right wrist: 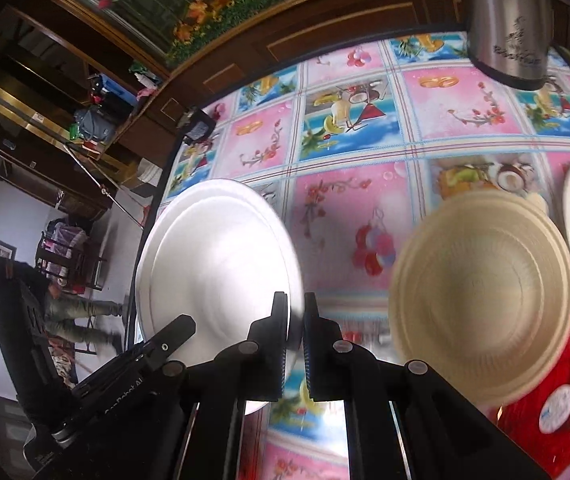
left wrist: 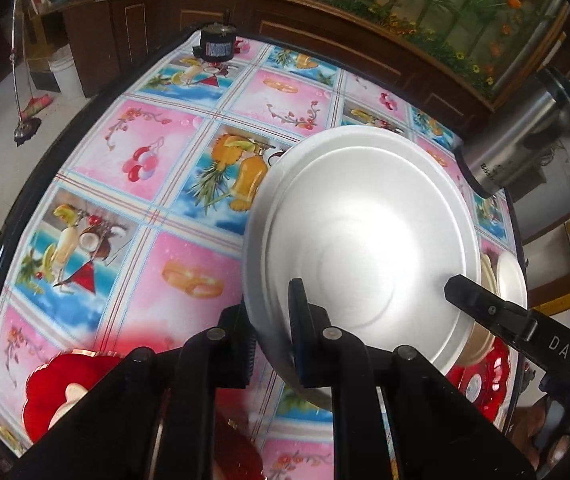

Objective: Organize plates and bowls
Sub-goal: 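Lift the white bowl and carry it over the beige bowl in the red bowl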

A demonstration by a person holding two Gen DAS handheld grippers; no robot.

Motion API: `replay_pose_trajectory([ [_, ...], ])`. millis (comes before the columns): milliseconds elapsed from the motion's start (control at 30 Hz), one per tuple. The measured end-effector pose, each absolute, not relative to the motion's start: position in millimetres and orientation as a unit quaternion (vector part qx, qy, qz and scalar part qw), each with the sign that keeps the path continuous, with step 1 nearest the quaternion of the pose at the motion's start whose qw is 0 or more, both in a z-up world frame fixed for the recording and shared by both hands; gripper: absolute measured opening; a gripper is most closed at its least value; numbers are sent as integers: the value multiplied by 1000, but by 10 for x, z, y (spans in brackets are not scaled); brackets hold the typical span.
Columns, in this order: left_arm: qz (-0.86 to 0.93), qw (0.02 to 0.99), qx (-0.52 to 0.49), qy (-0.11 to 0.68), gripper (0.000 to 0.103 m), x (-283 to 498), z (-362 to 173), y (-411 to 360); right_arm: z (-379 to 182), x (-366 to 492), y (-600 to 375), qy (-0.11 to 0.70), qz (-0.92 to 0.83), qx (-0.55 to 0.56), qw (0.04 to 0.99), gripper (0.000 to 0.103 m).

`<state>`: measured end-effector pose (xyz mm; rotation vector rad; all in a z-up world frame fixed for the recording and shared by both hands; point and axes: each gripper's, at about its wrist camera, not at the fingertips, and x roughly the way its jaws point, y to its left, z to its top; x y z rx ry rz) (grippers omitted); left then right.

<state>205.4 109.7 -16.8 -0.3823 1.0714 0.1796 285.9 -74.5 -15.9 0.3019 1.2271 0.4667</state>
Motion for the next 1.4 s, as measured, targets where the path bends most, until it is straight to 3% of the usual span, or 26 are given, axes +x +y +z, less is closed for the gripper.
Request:
replay_pose_trajectory([
  [800, 46, 879, -108, 461, 12, 860, -114, 387, 11, 1166, -1553, 500, 204, 182, 822, 7],
  [1400, 106, 895, -117, 416, 13, 110, -62, 804, 72, 690, -1133, 485, 249, 150, 825, 7],
])
